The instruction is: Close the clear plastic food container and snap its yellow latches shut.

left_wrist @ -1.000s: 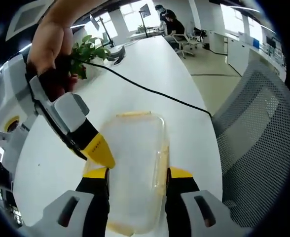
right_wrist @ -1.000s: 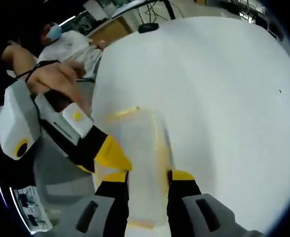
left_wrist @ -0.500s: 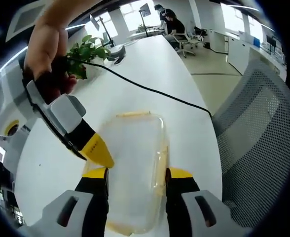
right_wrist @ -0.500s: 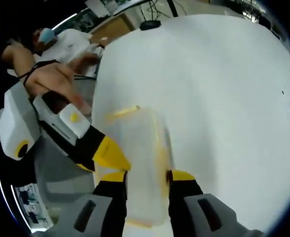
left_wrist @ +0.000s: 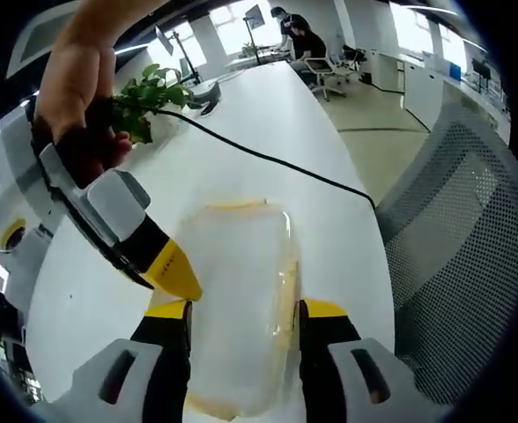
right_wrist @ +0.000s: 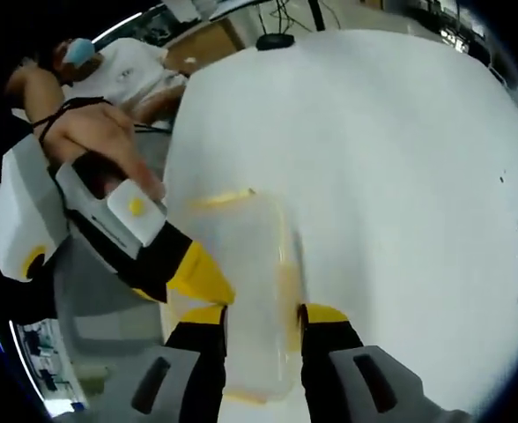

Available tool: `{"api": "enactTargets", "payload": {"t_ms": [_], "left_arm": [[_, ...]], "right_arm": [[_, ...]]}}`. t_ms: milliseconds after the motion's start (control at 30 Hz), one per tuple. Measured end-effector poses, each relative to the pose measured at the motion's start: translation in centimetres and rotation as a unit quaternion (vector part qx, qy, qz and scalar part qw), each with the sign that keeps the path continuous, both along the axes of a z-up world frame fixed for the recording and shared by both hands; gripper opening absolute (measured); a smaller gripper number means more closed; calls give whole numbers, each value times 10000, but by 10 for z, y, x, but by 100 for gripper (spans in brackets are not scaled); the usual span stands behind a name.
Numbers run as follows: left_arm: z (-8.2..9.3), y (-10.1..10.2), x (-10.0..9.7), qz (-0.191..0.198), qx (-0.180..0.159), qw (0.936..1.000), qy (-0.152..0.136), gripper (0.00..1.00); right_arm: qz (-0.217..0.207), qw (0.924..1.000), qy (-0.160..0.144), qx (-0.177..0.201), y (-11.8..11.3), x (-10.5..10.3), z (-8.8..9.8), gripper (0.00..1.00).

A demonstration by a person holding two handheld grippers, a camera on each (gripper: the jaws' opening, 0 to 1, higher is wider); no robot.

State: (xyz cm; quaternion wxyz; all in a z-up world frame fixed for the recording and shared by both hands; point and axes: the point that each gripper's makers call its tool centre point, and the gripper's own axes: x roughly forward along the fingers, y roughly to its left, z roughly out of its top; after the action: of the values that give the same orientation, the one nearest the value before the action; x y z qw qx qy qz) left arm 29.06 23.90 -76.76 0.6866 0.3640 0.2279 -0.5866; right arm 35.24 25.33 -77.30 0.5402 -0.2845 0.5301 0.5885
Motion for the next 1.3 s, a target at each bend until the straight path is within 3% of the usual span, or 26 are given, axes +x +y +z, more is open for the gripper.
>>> {"api": "enactTargets", "payload": {"t_ms": [133,233,333,500,733,833,1067,1300], "left_arm": [[5,2,-1,32,-87,9999,104,59],[8,3,-1,51,-95,9999,109,67],[4,5,-4,81,-17,9993,351,74],[9,5,-6,171,-126,9981,587,74],[12,12,1,36,-105,9988,481,73],[14,15,6,11,-120,9983,572,73],[9,24,14,24,-4,9963,857,75],[9,27,20,-62,155,9965,822,77]], "right_arm": [[117,9997,-188,88,-3,-2,1,34],[90,9992,-373,132,-7,-1,1,45],[-80,9987,-438,267,-10,-1,4,48],[-215,9980,-460,374,-17,-6,9,50],[-244,9970,-656,323,-29,-14,12,51],[-242,9968,-683,339,-31,-21,13,51],[-270,9961,-776,323,-34,-26,10,54],[-318,9950,-889,337,-38,-28,7,59]]}}
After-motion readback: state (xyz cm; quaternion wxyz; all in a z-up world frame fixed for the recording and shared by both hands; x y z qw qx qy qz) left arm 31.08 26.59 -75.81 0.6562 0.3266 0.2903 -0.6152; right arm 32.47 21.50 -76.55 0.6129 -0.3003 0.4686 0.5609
